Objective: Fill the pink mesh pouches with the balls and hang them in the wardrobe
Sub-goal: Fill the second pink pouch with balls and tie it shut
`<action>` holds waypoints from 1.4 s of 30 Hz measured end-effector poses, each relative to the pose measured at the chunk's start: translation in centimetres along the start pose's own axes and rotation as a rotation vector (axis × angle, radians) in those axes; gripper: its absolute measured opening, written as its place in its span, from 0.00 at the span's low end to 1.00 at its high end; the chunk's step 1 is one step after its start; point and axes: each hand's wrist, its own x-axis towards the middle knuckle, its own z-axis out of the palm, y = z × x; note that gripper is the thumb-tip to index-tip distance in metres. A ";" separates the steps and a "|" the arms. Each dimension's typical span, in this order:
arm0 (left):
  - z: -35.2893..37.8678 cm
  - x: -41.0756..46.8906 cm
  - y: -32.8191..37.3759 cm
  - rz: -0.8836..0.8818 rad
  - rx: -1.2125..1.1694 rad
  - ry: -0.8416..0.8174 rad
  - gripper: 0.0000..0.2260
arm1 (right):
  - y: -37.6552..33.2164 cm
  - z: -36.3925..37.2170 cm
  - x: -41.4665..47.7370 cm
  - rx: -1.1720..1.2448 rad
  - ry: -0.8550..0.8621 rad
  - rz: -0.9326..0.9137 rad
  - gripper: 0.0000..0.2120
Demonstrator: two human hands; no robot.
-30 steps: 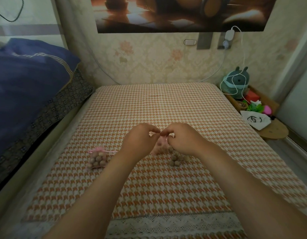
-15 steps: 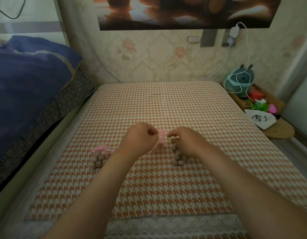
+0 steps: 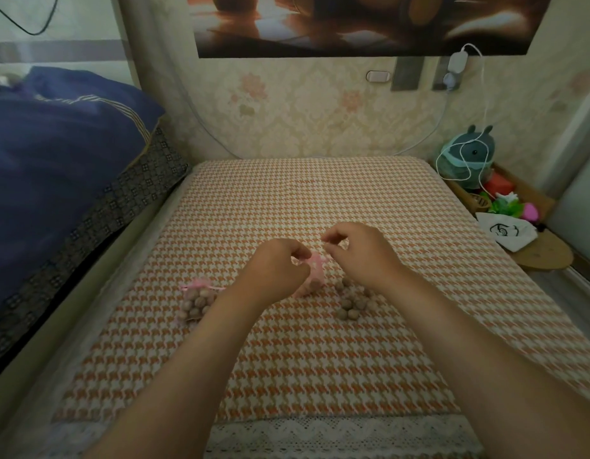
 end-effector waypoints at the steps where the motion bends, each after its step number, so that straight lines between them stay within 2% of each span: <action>1: 0.0 0.0 0.0 0.002 0.003 -0.002 0.14 | -0.6 -0.3 -0.1 0.049 0.019 -0.020 0.06; 5: -0.1 -0.2 0.2 0.012 0.004 0.000 0.14 | -2.4 -0.7 -0.9 0.142 0.017 -0.071 0.05; 9: -0.1 -0.3 0.2 0.013 -0.014 0.007 0.15 | -2.8 -0.5 -1.4 0.126 -0.089 -0.093 0.05; 13: 0.0 -0.3 0.0 -0.016 -0.009 0.009 0.16 | -1.8 -0.9 -1.0 0.188 -0.009 -0.019 0.06; 16: 0.0 -0.4 0.1 -0.007 0.000 0.006 0.16 | -0.6 -1.6 -0.7 0.076 -0.002 0.027 0.07; 21: 0.2 -0.2 0.2 0.005 0.017 0.012 0.16 | 1.3 -1.2 -1.2 -0.235 -0.266 0.095 0.13; 28: 0.3 -0.2 0.3 0.013 0.043 0.009 0.15 | 2.0 -0.2 -0.7 -0.372 -0.359 0.098 0.13; 32: 0.3 -0.2 0.3 0.021 0.040 0.012 0.15 | 1.9 -0.4 -0.7 -0.361 -0.300 0.095 0.12; 37: 0.2 -0.1 0.4 0.020 0.030 0.001 0.15 | -0.4 -1.5 -0.5 -0.056 -0.001 -0.020 0.15; 39: 0.1 -0.1 0.4 0.028 0.035 -0.003 0.15 | -1.8 -1.4 -0.8 0.043 0.009 -0.072 0.16; 42: 0.1 -0.3 0.4 0.049 0.021 -0.005 0.13 | -2.7 -0.6 -1.6 0.066 -0.071 -0.117 0.17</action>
